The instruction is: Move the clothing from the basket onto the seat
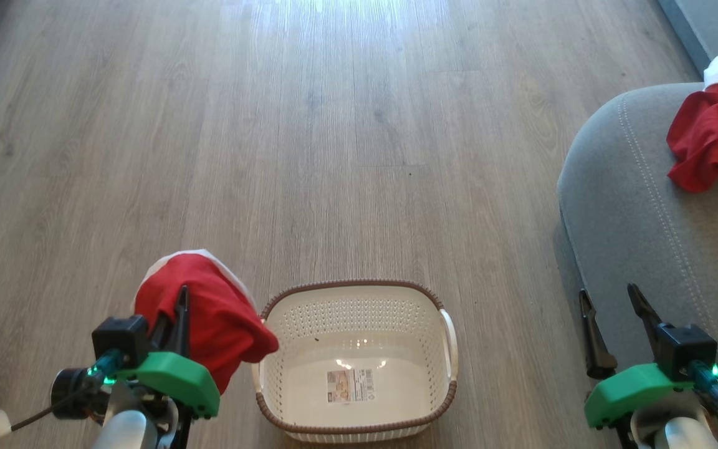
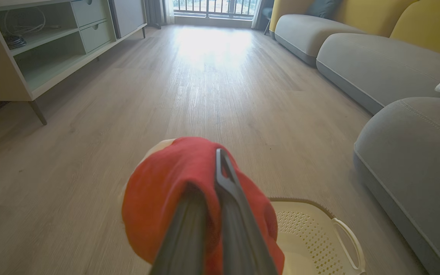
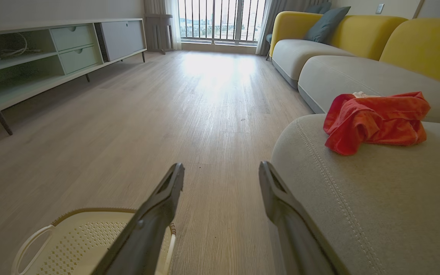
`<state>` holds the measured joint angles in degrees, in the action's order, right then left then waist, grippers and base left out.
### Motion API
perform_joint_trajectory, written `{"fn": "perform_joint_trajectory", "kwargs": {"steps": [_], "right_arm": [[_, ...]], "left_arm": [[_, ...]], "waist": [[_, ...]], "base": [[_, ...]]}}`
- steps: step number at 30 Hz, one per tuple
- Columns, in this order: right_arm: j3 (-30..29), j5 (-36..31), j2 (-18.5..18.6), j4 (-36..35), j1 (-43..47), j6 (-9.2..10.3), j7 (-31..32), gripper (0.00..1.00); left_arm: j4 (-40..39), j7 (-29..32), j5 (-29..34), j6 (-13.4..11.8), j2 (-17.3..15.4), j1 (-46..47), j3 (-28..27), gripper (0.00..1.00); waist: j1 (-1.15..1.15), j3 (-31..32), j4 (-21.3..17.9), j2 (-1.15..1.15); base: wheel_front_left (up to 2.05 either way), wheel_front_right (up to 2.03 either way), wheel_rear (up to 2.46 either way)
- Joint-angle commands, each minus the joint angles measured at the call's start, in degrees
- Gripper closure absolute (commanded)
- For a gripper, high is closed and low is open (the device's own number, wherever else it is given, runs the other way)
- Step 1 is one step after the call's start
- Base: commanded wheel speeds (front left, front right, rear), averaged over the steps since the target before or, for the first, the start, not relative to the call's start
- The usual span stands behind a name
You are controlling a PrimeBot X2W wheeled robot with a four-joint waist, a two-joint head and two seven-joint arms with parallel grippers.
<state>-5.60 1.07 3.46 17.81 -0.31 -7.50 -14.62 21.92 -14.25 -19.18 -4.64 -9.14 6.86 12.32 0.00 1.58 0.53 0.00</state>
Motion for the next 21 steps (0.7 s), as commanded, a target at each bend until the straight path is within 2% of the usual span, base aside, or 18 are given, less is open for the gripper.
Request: {"fn": "perform_joint_trajectory", "kwargs": {"steps": [1,6,11,15,21], "right_arm": [[1.33,0.22,0.01,-2.0,-1.51,0.01,-0.38,0.0],[1.6,0.35,-0.05,-2.05,-1.76,0.01,-0.38,0.0],[4.59,0.67,0.07,-2.63,-3.26,0.01,-0.38,0.0],[11.97,2.27,0.32,-2.71,-6.34,0.01,-0.38,0.0],[28.52,7.8,2.97,-0.11,-12.23,0.01,-0.38,0.0]], "left_arm": [[-1.35,-0.74,0.49,0.41,-0.48,2.18,-2.73,1.0],[-1.14,-0.74,1.04,0.77,-0.25,2.35,-3.02,1.0],[-1.32,-0.74,0.98,1.91,0.17,3.05,-2.67,1.0],[-2.4,-0.71,1.04,3.36,1.01,4.28,-1.09,1.0],[-6.26,1.1,1.75,5.83,2.82,6.89,3.67,1.0]], "waist": [[0.0,0.05,-0.12,0.0],[0.0,0.25,-0.45,0.0],[0.0,0.26,-0.98,0.0],[0.0,0.29,-1.69,0.0],[0.0,0.51,-1.96,0.0]], "base": [[0.0,0.0,0.0],[0.0,0.0,0.0],[0.0,0.0,0.0],[0.0,0.0,0.0],[0.0,0.0,0.0]]}}
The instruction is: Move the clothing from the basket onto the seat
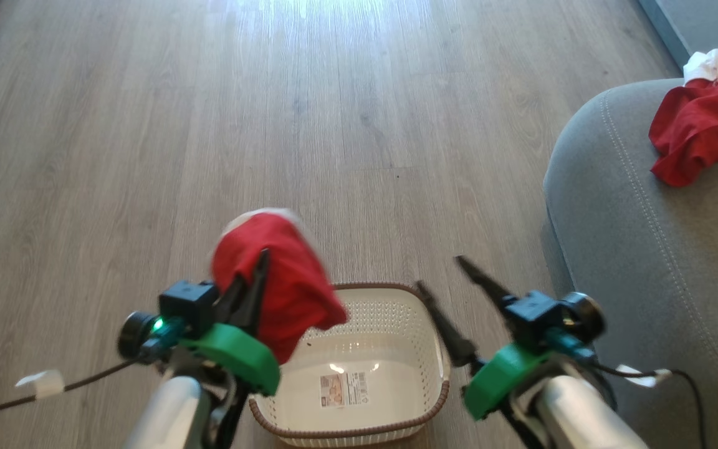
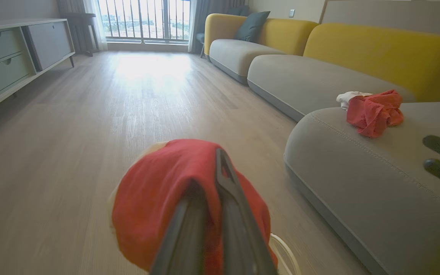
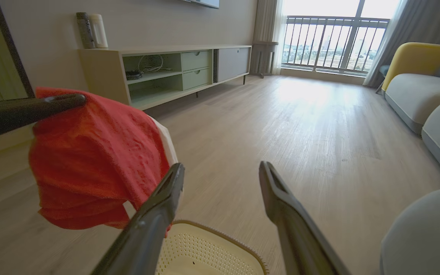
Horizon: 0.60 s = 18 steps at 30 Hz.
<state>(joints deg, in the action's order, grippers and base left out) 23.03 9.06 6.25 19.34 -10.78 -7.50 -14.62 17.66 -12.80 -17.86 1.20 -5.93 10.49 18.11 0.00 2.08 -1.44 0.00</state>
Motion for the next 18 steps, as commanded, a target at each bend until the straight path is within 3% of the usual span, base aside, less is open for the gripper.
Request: {"fn": "perform_joint_trajectory", "kwargs": {"steps": [1,4,6,18], "right_arm": [[2.26,1.01,0.54,-1.21,-2.72,0.01,-0.38,0.0],[11.75,6.27,2.04,0.04,-6.37,0.01,-0.38,0.0],[14.57,8.07,2.86,0.55,-8.05,0.01,-0.38,0.0],[20.72,15.9,3.04,4.12,-12.91,0.01,-0.38,0.0]], "left_arm": [[-2.66,-0.02,0.52,0.32,-0.05,3.6,-1.26,1.0],[-5.01,1.24,0.5,1.37,1.27,4.63,2.34,1.0],[-6.05,1.86,0.3,1.84,1.78,4.99,4.29,1.0],[-10.98,4.1,-4.48,3.29,2.97,5.64,14.86,1.0]], "waist": [[0.0,0.09,0.05,0.0],[0.0,0.42,0.27,0.0],[0.0,0.5,0.45,0.0],[0.0,0.94,1.27,0.0]], "base": [[0.0,0.0,0.0],[0.0,0.0,0.0],[0.0,0.0,0.0],[0.0,0.0,0.0]]}}
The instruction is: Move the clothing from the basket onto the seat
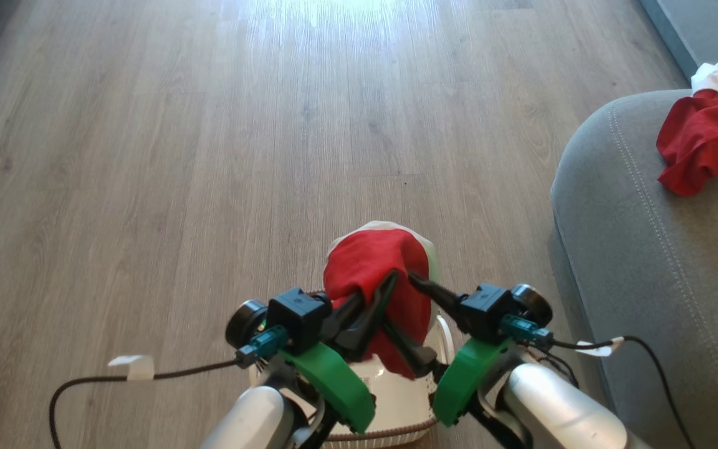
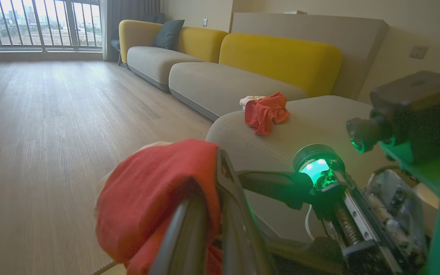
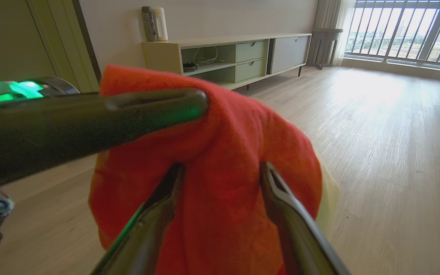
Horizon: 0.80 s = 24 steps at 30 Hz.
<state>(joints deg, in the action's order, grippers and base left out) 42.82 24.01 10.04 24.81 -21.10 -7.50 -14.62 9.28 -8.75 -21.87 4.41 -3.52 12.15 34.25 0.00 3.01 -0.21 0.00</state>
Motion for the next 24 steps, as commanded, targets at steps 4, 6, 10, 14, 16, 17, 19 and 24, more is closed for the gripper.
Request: {"fn": "perform_joint_trajectory", "kwargs": {"steps": [4,6,10,14,16,17,19,24], "right_arm": [[3.81,4.07,-0.55,-0.83,-3.41,0.01,-0.38,0.16],[5.02,5.56,-0.19,-0.77,-3.9,0.01,-0.38,1.0],[6.67,7.76,1.0,-1.46,-4.85,0.01,-0.38,1.0],[6.39,8.48,1.89,-2.0,-5.08,0.01,-0.38,1.0],[5.94,8.51,2.46,-2.36,-5.0,0.01,-0.38,1.0],[5.66,8.41,2.79,-2.45,-4.92,0.01,-0.38,1.0],[4.72,8.13,3.46,-2.62,-4.66,0.01,-0.38,1.0],[0.32,6.49,5.63,-3.52,-3.85,0.01,-0.38,1.0]], "left_arm": [[-3.1,0.63,-2.4,0.22,0.61,4.23,0.65,1.0],[-3.23,0.79,-3.34,0.2,0.62,4.37,1.14,1.0],[-2.97,0.66,-4.1,-0.21,0.62,4.68,1.42,1.0],[-2.38,0.4,-4.25,-0.51,0.59,4.79,1.27,1.0],[-1.93,0.04,-4.09,-0.81,0.38,4.88,1.06,0.61],[-1.69,-0.32,-3.87,-1.07,0.23,4.93,0.9,0.25],[-0.85,-0.7,-3.37,-1.37,-0.17,4.95,0.91,0.0],[1.59,-3.59,-2.52,-2.02,-0.39,4.61,0.32,0.0]], "waist": [[0.0,-0.03,-0.02,0.0],[0.0,-0.1,-0.09,0.0],[0.0,-0.29,-0.44,0.0],[0.0,-0.36,-0.79,0.0],[0.0,-0.43,-1.12,0.0],[0.0,-0.46,-1.33,0.0],[0.0,-0.52,-1.84,0.0],[0.0,-0.91,-4.17,0.0]], "base": [[0.0,0.0,0.0],[0.0,0.0,0.0],[0.0,0.0,0.0],[0.0,0.0,0.0],[0.0,0.0,0.0],[0.0,0.0,0.0],[0.0,0.0,0.0],[0.0,0.0,0.0]]}}
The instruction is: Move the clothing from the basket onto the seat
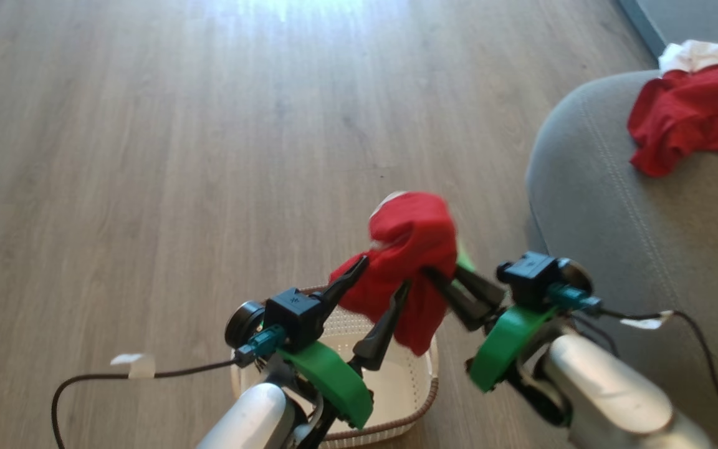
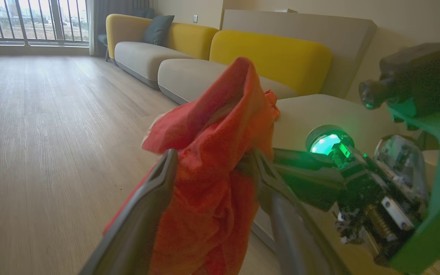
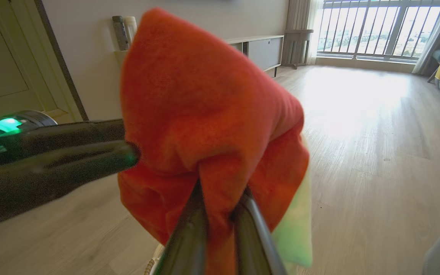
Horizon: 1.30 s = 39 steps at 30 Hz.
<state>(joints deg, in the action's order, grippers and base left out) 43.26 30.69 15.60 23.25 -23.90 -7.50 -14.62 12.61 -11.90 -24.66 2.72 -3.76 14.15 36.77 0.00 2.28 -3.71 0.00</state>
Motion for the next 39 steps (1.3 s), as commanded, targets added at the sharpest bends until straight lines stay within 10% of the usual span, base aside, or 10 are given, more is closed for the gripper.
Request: {"fn": "perform_joint_trajectory", "kwargs": {"steps": [1,19,32,39], "right_arm": [[-1.12,-0.54,0.58,-2.29,-0.82,0.01,-0.38,1.0],[-13.25,-4.47,4.87,-7.98,5.3,0.01,-0.38,1.0],[-27.81,-6.38,2.48,-5.23,-3.12,0.01,-0.38,1.0],[-43.43,-7.87,6.79,5.7,-22.1,0.01,-0.38,1.0]], "left_arm": [[-0.97,-0.84,0.54,-0.53,-0.16,2.49,-2.23,0.0],[2.41,-3.07,-3.65,-2.23,0.87,2.91,2.73,0.0],[3.39,-3.09,-3.28,-3.64,0.88,6.83,4.68,0.0],[4.06,-3.09,-0.98,-4.17,0.88,11.63,3.43,0.0]], "waist": [[0.0,-0.31,-1.42,0.0],[0.0,-3.23,-16.97,0.0],[0.0,-13.07,-13.02,0.0],[0.0,-26.04,-5.99,0.0]], "base": [[0.0,0.0,0.0],[0.0,0.0,0.0],[0.0,0.0,0.0],[0.0,0.0,0.0]]}}
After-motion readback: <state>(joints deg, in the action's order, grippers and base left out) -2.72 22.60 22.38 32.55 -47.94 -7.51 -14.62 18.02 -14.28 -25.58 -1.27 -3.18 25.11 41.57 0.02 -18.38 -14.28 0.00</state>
